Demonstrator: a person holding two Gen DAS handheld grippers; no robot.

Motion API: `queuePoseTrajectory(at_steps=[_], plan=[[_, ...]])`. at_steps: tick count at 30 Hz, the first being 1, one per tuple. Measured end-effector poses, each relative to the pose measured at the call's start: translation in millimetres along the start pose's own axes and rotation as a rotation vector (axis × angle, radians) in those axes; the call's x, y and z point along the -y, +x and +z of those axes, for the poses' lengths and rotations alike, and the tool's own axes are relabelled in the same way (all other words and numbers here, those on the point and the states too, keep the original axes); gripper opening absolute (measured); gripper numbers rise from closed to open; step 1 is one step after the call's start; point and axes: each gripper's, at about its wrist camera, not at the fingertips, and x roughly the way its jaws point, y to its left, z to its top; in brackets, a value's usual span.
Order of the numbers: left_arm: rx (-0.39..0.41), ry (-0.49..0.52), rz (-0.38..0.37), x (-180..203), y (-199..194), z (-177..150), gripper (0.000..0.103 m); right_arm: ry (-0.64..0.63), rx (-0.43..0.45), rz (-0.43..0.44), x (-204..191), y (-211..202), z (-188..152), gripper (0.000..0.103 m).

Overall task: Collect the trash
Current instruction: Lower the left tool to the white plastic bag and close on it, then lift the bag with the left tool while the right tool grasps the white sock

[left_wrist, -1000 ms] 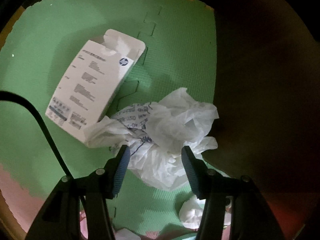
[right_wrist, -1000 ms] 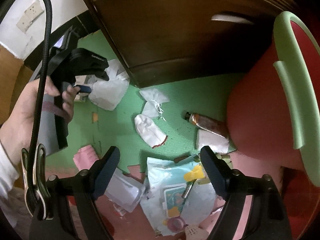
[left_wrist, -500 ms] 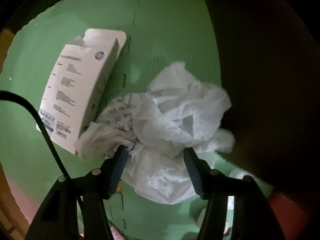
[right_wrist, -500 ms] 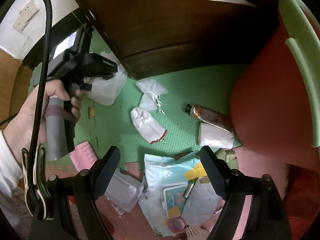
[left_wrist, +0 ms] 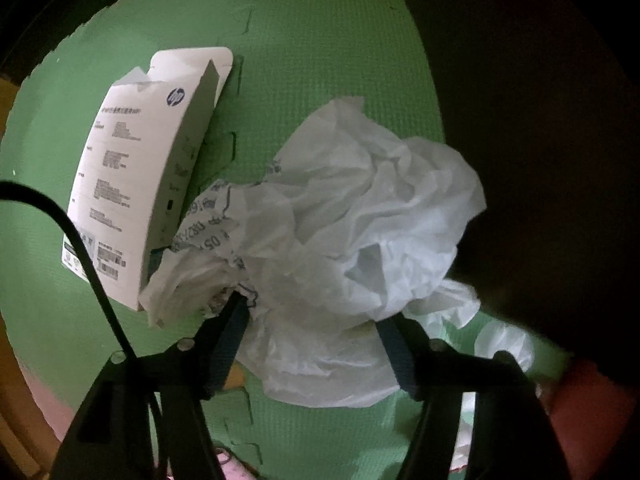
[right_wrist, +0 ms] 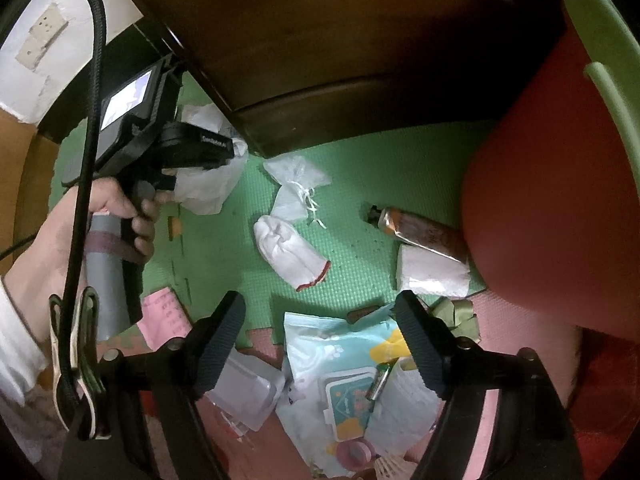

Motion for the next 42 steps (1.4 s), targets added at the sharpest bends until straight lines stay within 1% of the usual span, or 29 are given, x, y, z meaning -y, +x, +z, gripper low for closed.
queuePoseTrajectory(at_steps=[2,3,4,5,6,7,8,10,15,18,22,25,26,28,30,33,34,37,39,41,42], plan=[[0.017,0.013,0.005,-3,-10,-5,0.054,-0.003,0.006,0.005,0,0,1,0.079],[0.028,0.019,0.005,-2,-13,-7,0.052,-0.006,0.008,0.003,1,0,1,0.078],[0.033,0.022,0.001,-2,-16,-11,0.047,-0.005,0.008,-0.001,1,1,1,0.077],[0.038,0.026,-0.005,-3,-20,-13,0.038,0.000,0.007,-0.006,2,1,2,0.077],[0.044,0.027,-0.015,-4,-25,-15,0.035,0.006,0.005,-0.008,3,1,2,0.077],[0.052,0.027,-0.029,-7,-34,-19,0.029,0.022,0.001,0.000,4,2,4,0.077],[0.058,0.029,-0.041,-11,-42,-23,0.028,0.029,0.000,0.004,5,2,5,0.077],[0.062,0.037,-0.048,-17,-54,-31,0.026,0.048,0.003,0.017,5,2,11,0.077],[0.059,0.042,-0.019,-39,-86,-52,0.025,0.027,0.021,0.025,-2,0,16,0.076],[0.064,0.024,-0.036,-53,-112,-66,0.025,0.009,0.026,0.023,-5,1,16,0.076],[0.082,0.022,-0.033,-55,-158,-78,0.025,-0.006,0.029,0.011,-4,3,16,0.076],[0.066,0.022,-0.060,-57,-180,-80,0.025,-0.017,0.032,0.006,-4,7,15,0.076],[0.064,0.023,-0.074,-64,-187,-82,0.025,-0.026,0.026,0.000,-5,10,13,0.076],[0.078,0.034,-0.088,-65,-211,-88,0.025,-0.045,0.015,-0.005,-7,18,11,0.076],[0.102,0.045,-0.093,-70,-228,-95,0.025,-0.091,-0.002,-0.009,-14,29,8,0.076],[0.120,0.029,-0.118,-78,-240,-102,0.025,-0.150,0.001,-0.022,-25,40,9,0.076],[0.118,0.010,-0.134,-80,-243,-105,0.025,-0.178,0.008,-0.029,-30,46,10,0.076],[0.108,-0.019,-0.174,-83,-243,-108,0.025,-0.202,0.018,-0.029,-40,62,16,0.076],[0.129,-0.009,-0.155,-82,-241,-108,0.025,-0.191,0.016,-0.027,-43,77,18,0.076],[0.149,0.002,-0.128,-82,-240,-107,0.025,-0.180,-0.013,-0.022,-42,93,15,0.076],[0.152,0.004,-0.130,-82,-240,-106,0.025,-0.189,-0.022,-0.028,-43,99,13,0.074]])
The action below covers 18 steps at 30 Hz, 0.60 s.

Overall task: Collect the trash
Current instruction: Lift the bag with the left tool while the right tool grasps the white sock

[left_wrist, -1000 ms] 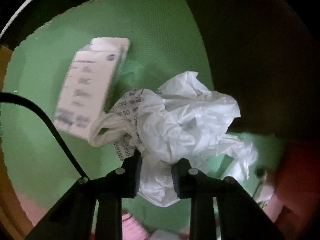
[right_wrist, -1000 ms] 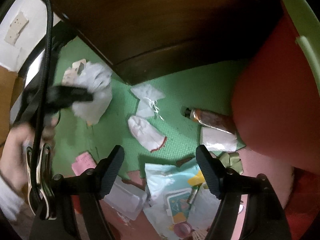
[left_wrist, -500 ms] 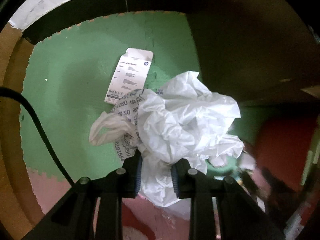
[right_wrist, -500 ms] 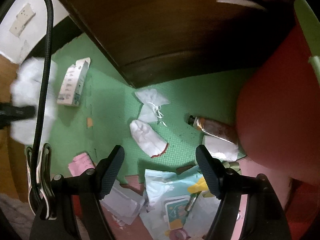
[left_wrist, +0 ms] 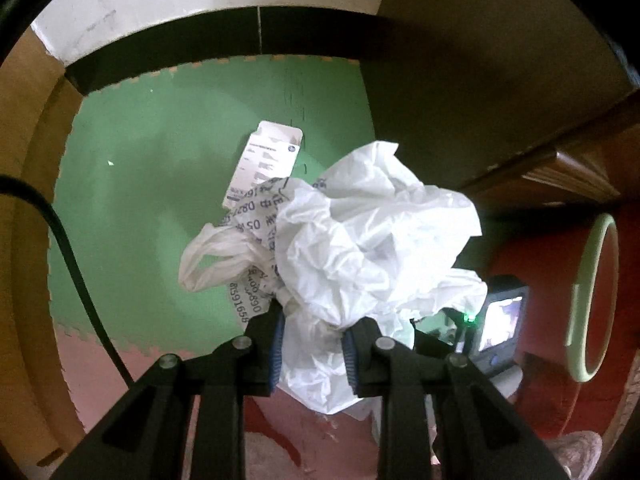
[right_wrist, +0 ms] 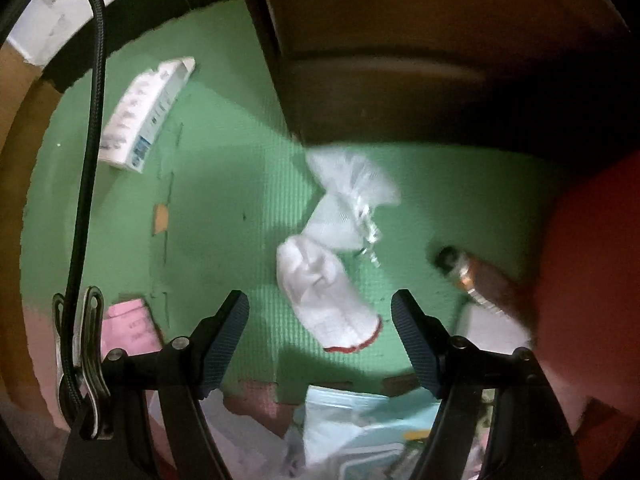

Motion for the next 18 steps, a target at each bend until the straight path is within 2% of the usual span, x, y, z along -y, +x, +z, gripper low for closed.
queuePoseTrajectory(at_steps=[5,12,18], plan=[[-0.016,-0.036,-0.038,-8,5,8,0.025,-0.070,-0.013,-0.035,-6,19,-3,0.073],[-0.045,-0.002,-0.043,-1,5,4,0.025,-0.047,-0.043,-0.017,-1,44,-4,0.073],[-0.026,0.039,-0.028,3,7,4,0.025,-0.018,0.000,-0.011,2,43,-8,0.073]])
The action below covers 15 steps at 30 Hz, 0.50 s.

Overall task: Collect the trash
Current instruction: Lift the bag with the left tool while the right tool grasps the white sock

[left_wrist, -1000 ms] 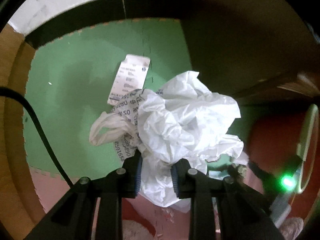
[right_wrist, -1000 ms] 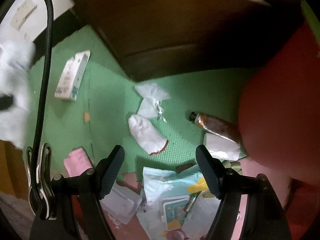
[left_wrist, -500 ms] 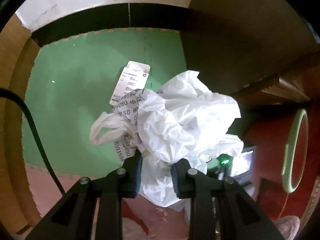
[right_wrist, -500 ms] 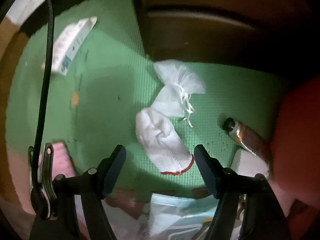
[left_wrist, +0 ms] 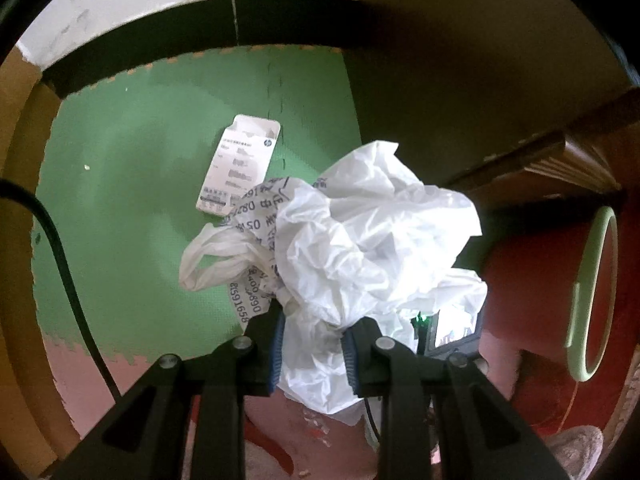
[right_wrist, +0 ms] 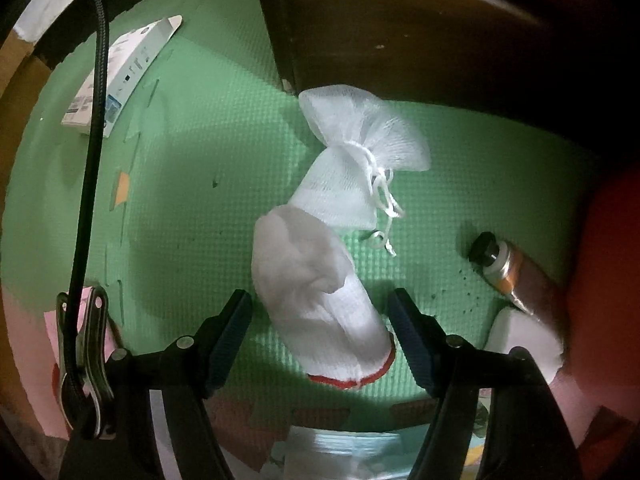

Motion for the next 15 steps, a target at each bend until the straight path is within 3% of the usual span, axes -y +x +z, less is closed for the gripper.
queuePoseTrajectory(at_steps=[6,8,10,12,15], plan=[[0.005,0.024,0.016,2,1,-1,0.025,0.009,-0.013,0.016,8,-1,5,0.071],[0.011,0.029,0.022,3,0,-1,0.025,0.023,-0.007,0.003,24,-8,10,0.061],[0.009,0.030,0.025,3,-1,-1,0.025,0.030,-0.002,-0.032,34,-13,12,0.041],[0.006,0.032,0.022,3,-2,-2,0.025,0.036,-0.003,-0.026,40,-16,13,0.027],[0.014,0.041,0.034,4,-2,-3,0.025,0.050,-0.004,0.001,48,-24,15,0.023]])
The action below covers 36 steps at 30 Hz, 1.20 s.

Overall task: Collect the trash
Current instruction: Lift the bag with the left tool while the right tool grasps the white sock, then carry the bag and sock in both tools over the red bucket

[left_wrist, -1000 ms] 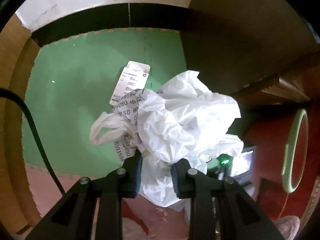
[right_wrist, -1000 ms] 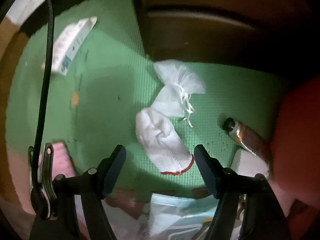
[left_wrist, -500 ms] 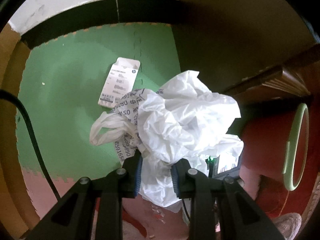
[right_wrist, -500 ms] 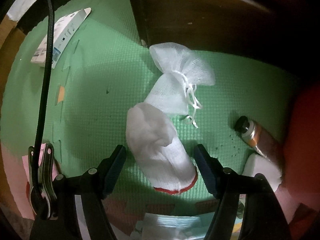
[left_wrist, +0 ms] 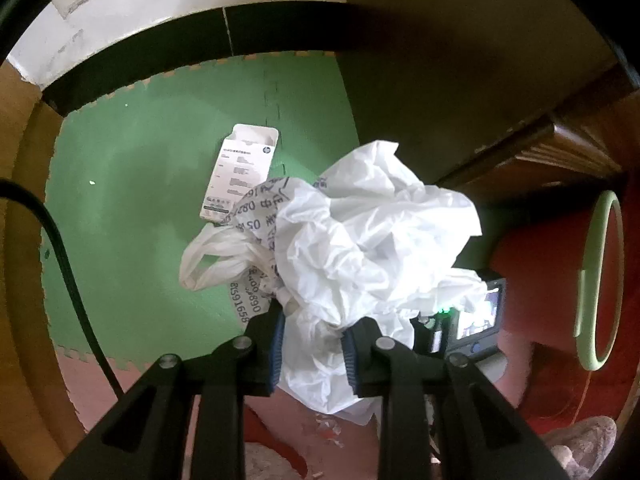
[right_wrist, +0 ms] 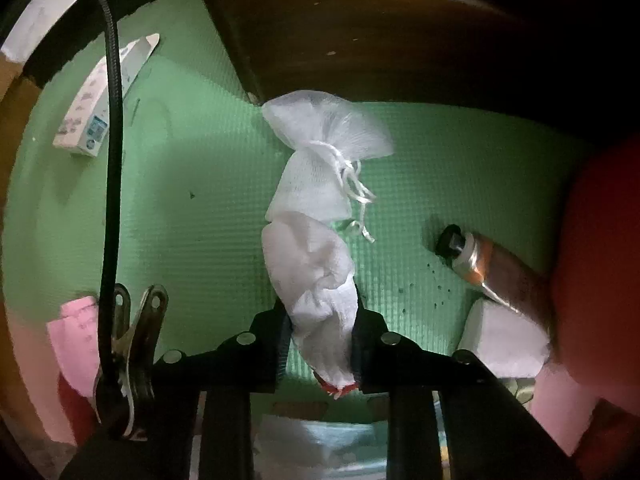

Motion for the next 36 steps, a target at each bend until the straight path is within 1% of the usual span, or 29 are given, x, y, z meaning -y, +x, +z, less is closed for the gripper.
queuePoseTrajectory(at_steps=[6,9,11,13,16,18,20,21,22,26,28,32,36], plan=[[0.002,-0.011,-0.011,2,-3,-1,0.025,-0.026,0.015,0.053,4,-36,3,0.023],[0.013,-0.011,-0.023,2,-7,-2,0.025,-0.033,0.040,0.075,7,-65,6,0.023],[0.020,-0.003,-0.036,3,-9,-3,0.025,-0.030,0.045,0.083,13,-82,2,0.023],[0.031,0.006,-0.037,4,-12,-5,0.025,-0.017,0.041,0.090,17,-97,-4,0.023],[0.055,0.018,-0.032,4,-19,-8,0.025,0.011,0.053,0.112,24,-132,-13,0.023],[0.063,0.020,-0.047,4,-24,-11,0.025,0.017,0.057,0.120,8,-143,-18,0.023],[0.070,0.026,-0.060,5,-30,-14,0.025,0.015,0.074,0.127,11,-168,-20,0.023],[0.077,0.031,-0.062,7,-34,-15,0.025,0.016,0.084,0.130,-5,-173,-28,0.023],[0.085,0.035,-0.065,8,-39,-17,0.025,0.015,0.096,0.136,-7,-182,-29,0.023],[0.115,0.051,-0.087,12,-58,-24,0.025,0.004,0.145,0.152,-7,-227,-42,0.023],[0.135,0.059,-0.094,16,-69,-27,0.025,-0.002,0.171,0.156,-9,-240,-47,0.023],[0.160,0.081,-0.112,29,-84,-40,0.025,0.020,0.230,0.190,3,-270,-59,0.023],[0.149,0.116,-0.162,47,-95,-52,0.025,0.060,0.279,0.181,18,-297,-73,0.023]])
